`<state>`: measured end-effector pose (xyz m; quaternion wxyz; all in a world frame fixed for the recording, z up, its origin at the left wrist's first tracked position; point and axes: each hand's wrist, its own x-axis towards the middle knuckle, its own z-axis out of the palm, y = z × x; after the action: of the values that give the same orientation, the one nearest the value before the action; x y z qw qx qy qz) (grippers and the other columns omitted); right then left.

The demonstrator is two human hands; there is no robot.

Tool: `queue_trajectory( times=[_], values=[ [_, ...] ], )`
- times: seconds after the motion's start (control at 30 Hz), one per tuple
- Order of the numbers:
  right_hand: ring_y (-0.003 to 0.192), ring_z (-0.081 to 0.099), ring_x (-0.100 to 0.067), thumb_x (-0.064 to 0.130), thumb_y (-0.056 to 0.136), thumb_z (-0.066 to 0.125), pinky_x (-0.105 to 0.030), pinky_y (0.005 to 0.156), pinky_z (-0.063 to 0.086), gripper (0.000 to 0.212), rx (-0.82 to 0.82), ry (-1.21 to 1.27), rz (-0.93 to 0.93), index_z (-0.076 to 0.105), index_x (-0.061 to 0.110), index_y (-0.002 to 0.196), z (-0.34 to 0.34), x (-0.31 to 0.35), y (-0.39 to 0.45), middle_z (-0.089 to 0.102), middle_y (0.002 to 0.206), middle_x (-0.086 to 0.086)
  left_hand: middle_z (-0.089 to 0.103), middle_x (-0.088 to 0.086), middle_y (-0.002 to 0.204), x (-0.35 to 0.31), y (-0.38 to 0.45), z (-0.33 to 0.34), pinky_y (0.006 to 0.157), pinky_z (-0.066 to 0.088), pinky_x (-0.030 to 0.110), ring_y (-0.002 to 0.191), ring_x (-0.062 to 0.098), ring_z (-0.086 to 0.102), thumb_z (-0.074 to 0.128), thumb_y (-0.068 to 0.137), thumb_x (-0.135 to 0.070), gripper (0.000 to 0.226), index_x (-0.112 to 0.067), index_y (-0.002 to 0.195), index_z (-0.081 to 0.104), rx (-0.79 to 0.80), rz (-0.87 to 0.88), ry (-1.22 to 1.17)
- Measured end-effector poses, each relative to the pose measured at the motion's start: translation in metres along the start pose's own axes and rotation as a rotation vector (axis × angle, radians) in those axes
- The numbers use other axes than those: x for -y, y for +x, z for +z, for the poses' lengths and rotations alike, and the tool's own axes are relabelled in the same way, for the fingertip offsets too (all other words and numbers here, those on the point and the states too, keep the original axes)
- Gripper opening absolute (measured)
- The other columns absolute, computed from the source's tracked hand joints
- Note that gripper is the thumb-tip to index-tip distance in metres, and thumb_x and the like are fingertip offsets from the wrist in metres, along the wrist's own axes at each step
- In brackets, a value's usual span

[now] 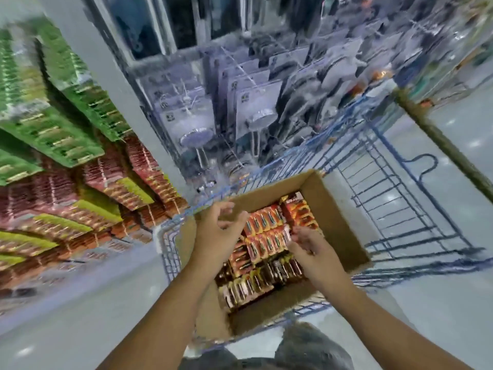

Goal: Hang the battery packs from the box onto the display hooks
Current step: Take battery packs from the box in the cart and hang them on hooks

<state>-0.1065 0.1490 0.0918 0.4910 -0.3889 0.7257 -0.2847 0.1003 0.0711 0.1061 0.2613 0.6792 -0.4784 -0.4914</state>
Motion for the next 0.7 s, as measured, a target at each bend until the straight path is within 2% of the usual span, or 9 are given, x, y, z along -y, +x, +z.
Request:
queue_trajectory(
  times=[0.1,0.2,0.3,0.37,0.43,0.53,0.63,0.7],
  values=[
    [0.106,0.060,-0.002,0.026,0.099,0.071,-0.001,0.077,0.043,0.027,0.141,-0.130,0.023,0.060,0.029,0.124,-0.019,-0.032,0.031,0.062,0.121,0.004,0.060,-0.011,0.122,0.013,0.000,0.028,0.056,0.039,-0.002,0.088,-0.006,0.056,0.069,0.098,-0.040,0.032,-0.027,0.125,0.061,-0.094,-0.122,0.010],
    [0.100,0.059,-0.005,0.025,0.099,0.071,-0.002,0.079,0.041,0.028,0.255,-0.230,0.049,0.059,0.029,0.123,-0.032,-0.059,0.057,0.063,0.111,0.007,0.062,-0.012,0.119,0.035,0.003,0.052,0.061,0.038,0.004,0.088,-0.005,0.057,0.069,0.097,-0.041,0.030,-0.028,0.123,0.062,-0.183,-0.199,0.008],
    [0.094,0.059,-0.003,0.027,0.099,0.070,-0.010,0.082,0.042,0.027,0.336,-0.327,0.071,0.061,0.025,0.124,-0.038,-0.086,0.075,0.062,0.103,0.012,0.061,-0.018,0.109,0.059,0.007,0.076,0.066,0.037,0.012,0.086,-0.006,0.056,0.069,0.096,-0.046,0.025,-0.034,0.116,0.060,-0.223,-0.306,0.001],
    [0.099,0.058,-0.003,0.032,0.100,0.069,-0.020,0.091,0.045,0.033,0.378,-0.398,0.083,0.061,0.023,0.130,-0.037,-0.101,0.086,0.061,0.109,0.012,0.060,-0.017,0.114,0.075,0.010,0.089,0.066,0.036,0.013,0.088,-0.003,0.056,0.068,0.097,-0.047,0.027,-0.035,0.119,0.058,-0.241,-0.371,-0.010],
    [0.105,0.060,-0.007,0.036,0.100,0.067,-0.026,0.097,0.047,0.037,0.438,-0.469,0.100,0.060,0.024,0.134,-0.030,-0.115,0.096,0.061,0.116,0.009,0.056,-0.015,0.122,0.090,0.016,0.100,0.071,0.041,0.018,0.102,0.006,0.057,0.067,0.098,-0.047,0.034,-0.033,0.127,0.058,-0.262,-0.429,-0.035],
    [0.106,0.061,-0.010,0.040,0.100,0.066,-0.028,0.094,0.049,0.040,0.536,-0.559,0.099,0.058,0.025,0.136,-0.008,-0.128,0.111,0.062,0.120,0.006,0.055,-0.014,0.124,0.115,0.023,0.111,0.086,0.048,0.030,0.116,0.013,0.057,0.067,0.098,-0.046,0.038,-0.031,0.132,0.057,-0.293,-0.511,-0.110],
    [0.108,0.063,-0.014,0.042,0.100,0.066,-0.028,0.088,0.050,0.044,0.589,-0.638,0.076,0.059,0.022,0.138,0.021,-0.141,0.125,0.064,0.124,0.004,0.055,-0.014,0.117,0.136,0.032,0.121,0.095,0.055,0.036,0.113,0.013,0.058,0.067,0.099,-0.041,0.028,-0.034,0.122,0.053,-0.345,-0.567,-0.191],
    [0.106,0.063,-0.013,0.041,0.099,0.066,-0.025,0.082,0.047,0.046,0.613,-0.691,0.040,0.059,0.019,0.139,0.038,-0.149,0.132,0.066,0.125,0.001,0.054,-0.014,0.112,0.147,0.039,0.126,0.093,0.056,0.035,0.108,0.012,0.058,0.066,0.101,-0.039,0.032,-0.030,0.129,0.054,-0.375,-0.600,-0.205]
  ],
)
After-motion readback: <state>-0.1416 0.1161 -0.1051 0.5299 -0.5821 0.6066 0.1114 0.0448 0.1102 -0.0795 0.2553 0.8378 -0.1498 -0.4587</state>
